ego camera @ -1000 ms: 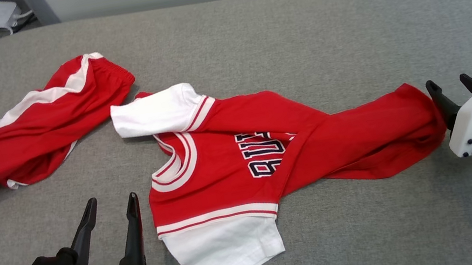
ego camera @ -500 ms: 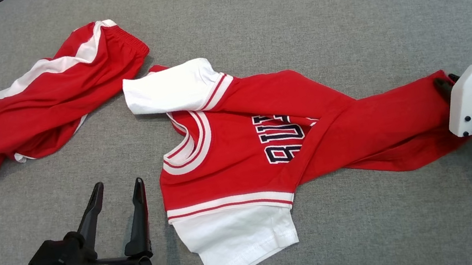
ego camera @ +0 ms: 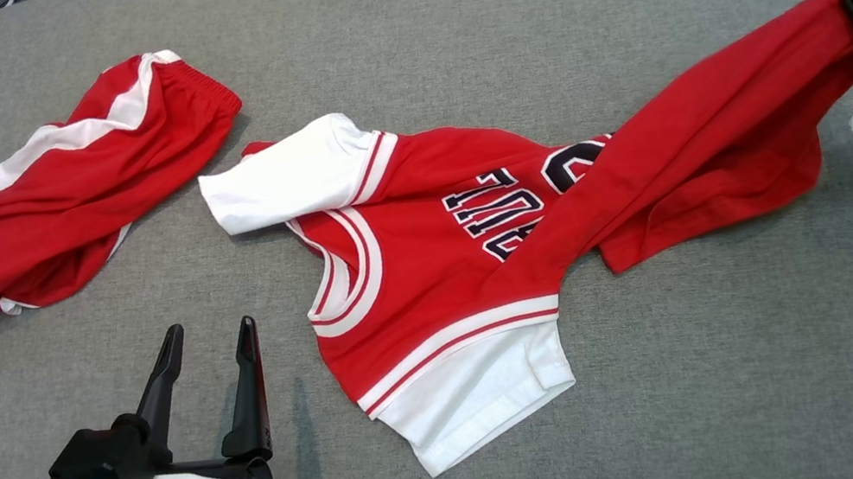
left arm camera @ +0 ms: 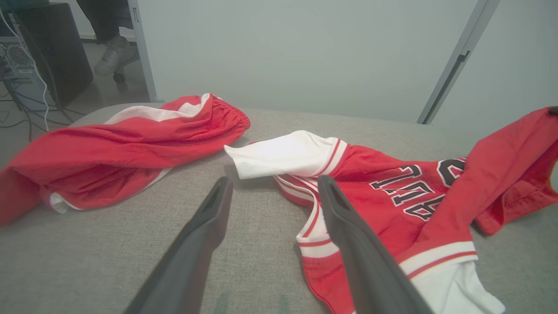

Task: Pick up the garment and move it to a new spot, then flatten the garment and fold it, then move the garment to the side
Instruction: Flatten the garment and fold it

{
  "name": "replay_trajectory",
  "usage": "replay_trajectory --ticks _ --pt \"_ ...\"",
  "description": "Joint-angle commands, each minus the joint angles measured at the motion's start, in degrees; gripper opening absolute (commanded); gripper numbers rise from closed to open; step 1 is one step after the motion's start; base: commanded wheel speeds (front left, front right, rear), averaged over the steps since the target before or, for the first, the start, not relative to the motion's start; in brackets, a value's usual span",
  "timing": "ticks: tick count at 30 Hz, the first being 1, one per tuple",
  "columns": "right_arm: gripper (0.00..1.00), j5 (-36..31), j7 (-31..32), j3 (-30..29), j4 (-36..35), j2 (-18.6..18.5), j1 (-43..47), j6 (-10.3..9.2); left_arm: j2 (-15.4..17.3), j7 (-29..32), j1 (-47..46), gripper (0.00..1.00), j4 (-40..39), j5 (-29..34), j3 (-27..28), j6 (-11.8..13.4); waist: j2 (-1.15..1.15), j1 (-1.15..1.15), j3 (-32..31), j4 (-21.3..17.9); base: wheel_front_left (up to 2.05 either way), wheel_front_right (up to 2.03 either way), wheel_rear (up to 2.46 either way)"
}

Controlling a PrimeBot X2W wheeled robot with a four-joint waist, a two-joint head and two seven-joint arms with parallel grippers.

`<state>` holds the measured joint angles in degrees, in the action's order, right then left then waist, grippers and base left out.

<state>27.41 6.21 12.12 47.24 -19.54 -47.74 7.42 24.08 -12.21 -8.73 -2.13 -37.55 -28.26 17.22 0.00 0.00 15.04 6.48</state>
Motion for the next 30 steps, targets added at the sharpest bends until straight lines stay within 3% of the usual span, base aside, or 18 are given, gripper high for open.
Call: replay_trajectory --ticks 1,8,13,16,23,30 --pt "0.0 1.06 -2.16 0.78 -1.66 -0.49 -0.08 0.07 1.28 -0.66 -2.75 1.0 -0.87 0.31 2.55 0.0 0.0 0.0 -0.27 -0.45 0.0 0.0 0.0" --pt "0.0 6.4 -7.92 3.81 -9.21 -0.63 9.6 0.07 1.18 -0.82 -1.48 1.0 -0.66 -0.26 2.67 0.33 0.0 0.0 -1.9 -2.58 0.0 0.0 0.0" --pt "0.0 9.26 -12.46 2.67 -17.43 -1.02 20.73 0.07 1.79 -0.46 -0.38 1.0 -1.07 -0.4 2.75 0.83 0.0 0.0 -3.3 -4.59 0.0 0.0 0.0" --pt "0.0 9.69 -12.01 0.39 -22.0 -0.62 28.82 0.07 2.7 0.11 0.47 1.0 -1.79 -0.42 3.03 1.44 0.0 0.0 -3.95 -6.21 0.0 0.0 0.0" --pt "0.0 6.62 -9.35 -2.43 -23.75 1.42 38.79 0.07 3.54 1.25 1.54 1.0 -2.95 -0.61 3.01 2.26 0.0 0.0 -4.98 -7.41 0.0 0.0 0.0" --pt "0.0 4.12 -8.89 -4.01 -22.14 4.42 41.92 0.07 4.06 2.12 2.23 1.0 -3.75 -0.73 2.97 2.98 0.0 0.0 -5.36 -7.89 0.0 0.0 0.0"
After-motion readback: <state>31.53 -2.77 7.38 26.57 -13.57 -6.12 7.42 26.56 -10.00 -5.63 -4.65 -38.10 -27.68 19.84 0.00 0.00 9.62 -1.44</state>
